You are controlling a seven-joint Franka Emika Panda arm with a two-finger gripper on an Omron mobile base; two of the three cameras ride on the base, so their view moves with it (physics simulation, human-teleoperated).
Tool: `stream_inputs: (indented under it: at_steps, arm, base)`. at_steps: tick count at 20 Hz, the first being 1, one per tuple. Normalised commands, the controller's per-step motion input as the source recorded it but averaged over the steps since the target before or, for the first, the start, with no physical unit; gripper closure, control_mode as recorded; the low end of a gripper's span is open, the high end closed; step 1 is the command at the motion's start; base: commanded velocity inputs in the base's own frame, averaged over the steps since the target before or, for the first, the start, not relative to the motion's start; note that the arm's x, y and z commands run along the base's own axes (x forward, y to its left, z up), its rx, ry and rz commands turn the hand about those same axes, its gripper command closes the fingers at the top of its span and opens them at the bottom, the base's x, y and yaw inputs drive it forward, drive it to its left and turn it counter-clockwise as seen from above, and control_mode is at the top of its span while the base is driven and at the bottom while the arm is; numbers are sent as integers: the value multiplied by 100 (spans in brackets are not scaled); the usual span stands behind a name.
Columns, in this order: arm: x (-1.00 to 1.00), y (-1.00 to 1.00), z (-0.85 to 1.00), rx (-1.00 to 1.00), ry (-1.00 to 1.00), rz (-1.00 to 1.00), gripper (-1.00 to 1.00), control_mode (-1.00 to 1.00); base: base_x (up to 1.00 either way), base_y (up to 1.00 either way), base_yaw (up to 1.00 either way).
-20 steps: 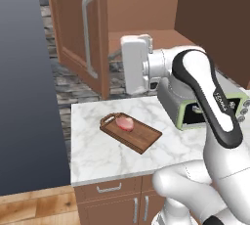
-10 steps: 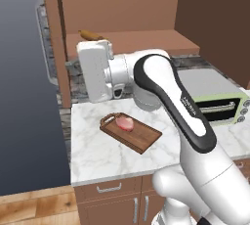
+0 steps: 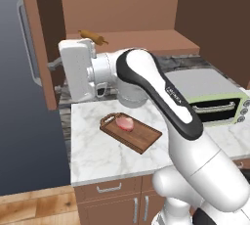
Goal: Open the cabinet, retrieve the rolling pin, and place it next to the meat on the cutting board to prepare for tenderizing.
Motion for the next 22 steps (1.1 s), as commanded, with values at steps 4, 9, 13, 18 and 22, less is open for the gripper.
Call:
stream_inputs:
  at_steps: [4,9,13,18,22]
  arm:
    - [26,38,-9,3,0,3,-100,-100]
    - [11,41,-8,0,0,-1,-100,-100]
    - [0,4,-3,-4,0,-2,-100,-100]
    - [0,-1,-2,-1,-6,0,-100,-100]
    - [0,-21,1,0,-11,0,-100,-100]
  base:
    - [0,0,0]
    - [0,0,0]
    - [0,0,0]
    - [0,0,0]
    - [0,0,0]
